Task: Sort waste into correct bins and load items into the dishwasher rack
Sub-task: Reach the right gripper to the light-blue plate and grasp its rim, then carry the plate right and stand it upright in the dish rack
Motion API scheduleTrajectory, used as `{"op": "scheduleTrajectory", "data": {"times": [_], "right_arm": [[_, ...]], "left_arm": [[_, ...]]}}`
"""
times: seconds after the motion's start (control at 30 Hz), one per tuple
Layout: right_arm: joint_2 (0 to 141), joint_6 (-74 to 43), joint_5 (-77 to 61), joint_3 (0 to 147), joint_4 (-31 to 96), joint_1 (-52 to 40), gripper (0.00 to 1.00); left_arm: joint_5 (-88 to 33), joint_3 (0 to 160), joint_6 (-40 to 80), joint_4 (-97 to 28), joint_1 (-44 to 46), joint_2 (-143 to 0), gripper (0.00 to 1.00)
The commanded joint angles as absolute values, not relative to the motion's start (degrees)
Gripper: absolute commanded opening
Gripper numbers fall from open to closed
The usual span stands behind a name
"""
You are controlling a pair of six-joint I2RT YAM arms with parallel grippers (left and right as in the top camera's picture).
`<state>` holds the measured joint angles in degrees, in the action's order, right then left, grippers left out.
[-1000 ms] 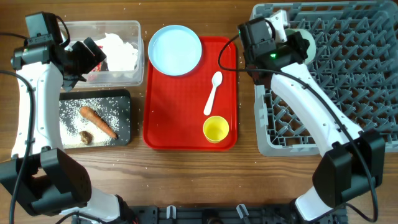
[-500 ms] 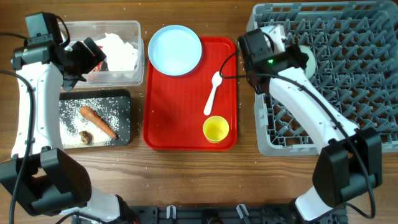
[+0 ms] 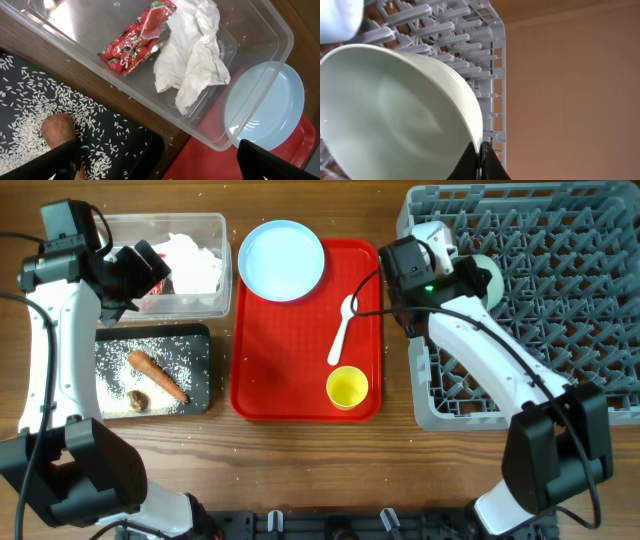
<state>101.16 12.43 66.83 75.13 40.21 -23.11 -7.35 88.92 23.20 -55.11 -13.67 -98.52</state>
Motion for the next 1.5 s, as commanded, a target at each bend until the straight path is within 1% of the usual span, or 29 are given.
{"op": "scheduleTrajectory", "data": {"times": [0.0,0.03,0.1,0.13,0.17,0.23,0.27,0.37,0.4,0.47,0.6,0.63,0.7,0.8,0.83,0.9,0.93,1.0,1.03,1.07,1.1,1.17,1.27,1.3,1.37,1.47], "right_arm": [[101.8,13.6,65.3,74.5,40.5,-26.8,0.05],[101.8,13.6,65.2,74.5,40.5,-27.4,0.06],[101.8,13.6,64.4,74.5,40.7,-29.0,0.20],[101.8,13.6,64.2,74.5,40.9,-29.8,0.24],[101.8,13.5,64.2,74.5,41.1,-30.7,0.30],[101.8,13.5,64.2,74.5,41.0,-32.3,0.49],[101.8,13.5,64.2,74.5,41.0,-32.9,0.56],[101.8,13.5,61.5,74.5,41.0,-34.6,0.66],[101.8,13.5,60.1,74.5,40.9,-34.9,0.77],[101.8,11.3,58.8,74.6,39.7,-35.0,0.89],[101.1,9.8,48.7,79.4,40.7,-35.0,0.92],[100.4,8.8,41.4,83.2,41.9,-35.0,0.92],[99.9,8.8,30.3,89.2,43.8,-34.9,0.98],[99.0,8.8,9.7,95.9,44.4,-34.9,1.00],[98.6,8.9,0.4,96.4,42.6,-34.9,1.00],[99.0,7.2,-9.5,96.3,39.1,-34.9,0.99],[99.3,4.1,-10.4,96.3,37.4,-34.9,0.99],[100.7,-2.6,-6.9,96.3,33.2,-34.6,0.99],[101.6,-8.0,-4.4,96.3,29.0,-34.3,0.92],[102.3,-11.8,-2.2,96.3,26.1,-34.2,0.89],[104.0,-17.1,1.5,96.3,22.0,-33.9,0.86],[109.1,-21.0,4.6,96.3,15.1,-32.8,0.85],[116.5,-27.8,3.2,96.3,13.9,-31.1,0.84],[119.9,-31.1,-0.4,96.3,14.6,-30.1,0.83],[123.2,-34.5,-4.9,96.3,14.9,-29.1,0.78],[126.3,-37.0,-6.1,96.3,15.7,-28.7,0.63]], "left_arm": [[-7.0,89.0,23.4,-55.1,-13.9,-97.8,1.00],[-7.0,89.0,23.4,-55.1,-13.9,-97.8,1.00],[-7.0,89.0,23.4,-55.1,-13.9,-97.8,1.00],[-7.0,89.0,23.4,-55.1,-13.9,-97.8,1.00],[-7.0,89.0,23.4,-55.1,-13.9,-97.8,1.00],[-7.0,89.0,23.4,-55.1,-13.9,-97.8,1.00],[-7.0,89.0,23.4,-55.1,-13.9,-97.8,1.00],[-7.0,89.0,23.3,-55.1,-13.9,-97.8,1.00],[-7.0,89.0,23.4,-55.1,-13.9,-97.8,1.00],[-7.0,89.0,23.4,-55.1,-13.9,-97.8,1.00],[-7.0,89.0,23.4,-55.1,-13.9,-97.8,1.00],[-7.0,89.0,23.4,-55.1,-13.9,-97.8,1.00],[-7.0,89.0,23.4,-55.1,-13.9,-97.8,1.00],[-7.0,89.0,23.4,-55.1,-13.9,-97.8,1.00],[-7.0,89.0,23.4,-55.1,-13.9,-97.8,1.00],[-7.0,89.0,23.4,-55.1,-13.9,-97.8,1.00],[-7.0,89.0,23.4,-55.1,-13.9,-97.8,1.00],[-7.0,89.0,23.4,-55.1,-13.9,-97.8,1.00],[-7.0,89.0,23.4,-55.1,-13.9,-97.8,1.00],[-7.0,89.0,23.4,-55.1,-13.9,-97.8,1.00],[-7.0,89.0,23.4,-55.1,-13.9,-97.8,1.00],[-7.0,89.0,23.4,-55.1,-13.9,-97.8,1.00],[-7.0,89.0,23.4,-55.1,-13.9,-97.8,1.00],[-7.0,89.0,23.3,-55.1,-13.9,-97.8,1.00],[-7.0,89.0,23.4,-55.1,-13.9,-97.8,1.00],[-7.0,89.0,23.4,-55.1,-13.9,-97.8,1.00]]}}
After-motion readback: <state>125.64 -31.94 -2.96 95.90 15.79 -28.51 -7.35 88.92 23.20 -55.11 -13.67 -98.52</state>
